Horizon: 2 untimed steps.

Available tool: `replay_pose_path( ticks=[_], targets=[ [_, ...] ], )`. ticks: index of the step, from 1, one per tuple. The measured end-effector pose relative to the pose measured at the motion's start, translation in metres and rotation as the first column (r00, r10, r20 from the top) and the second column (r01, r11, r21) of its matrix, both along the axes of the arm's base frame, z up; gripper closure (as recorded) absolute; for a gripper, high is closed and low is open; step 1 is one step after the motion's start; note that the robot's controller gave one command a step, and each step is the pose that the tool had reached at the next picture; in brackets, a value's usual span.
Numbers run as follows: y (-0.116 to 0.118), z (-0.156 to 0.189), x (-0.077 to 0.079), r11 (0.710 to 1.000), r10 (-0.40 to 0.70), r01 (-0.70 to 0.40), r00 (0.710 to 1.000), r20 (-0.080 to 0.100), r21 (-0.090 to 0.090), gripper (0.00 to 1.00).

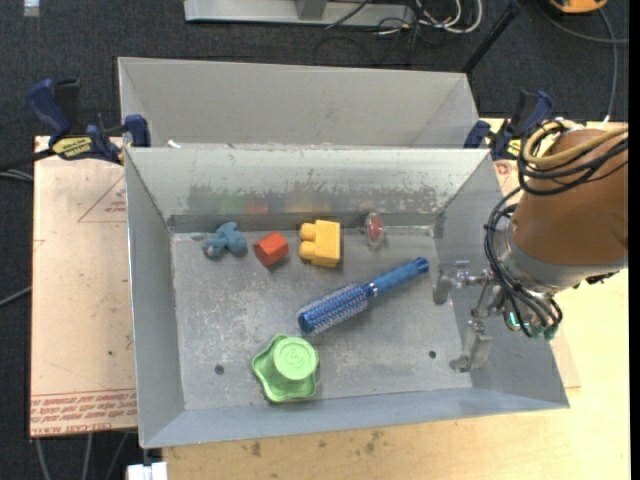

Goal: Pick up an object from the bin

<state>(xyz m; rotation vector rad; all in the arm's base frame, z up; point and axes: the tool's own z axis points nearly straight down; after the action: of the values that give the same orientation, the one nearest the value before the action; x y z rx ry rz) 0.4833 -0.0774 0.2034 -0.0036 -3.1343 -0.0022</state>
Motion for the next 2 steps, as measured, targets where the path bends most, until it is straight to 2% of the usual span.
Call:
replay_pose_path(
  ticks=[1,2],
  targets=[
    [0.087,-0.136,0.083,0.989,0.149,-0.149,0.989,0.012,0.000,0.00],
    [0.077,-0.102,0.060,0.993,0.118,-0.118,0.993,0.008,-0.001,0.00]
  ],
)
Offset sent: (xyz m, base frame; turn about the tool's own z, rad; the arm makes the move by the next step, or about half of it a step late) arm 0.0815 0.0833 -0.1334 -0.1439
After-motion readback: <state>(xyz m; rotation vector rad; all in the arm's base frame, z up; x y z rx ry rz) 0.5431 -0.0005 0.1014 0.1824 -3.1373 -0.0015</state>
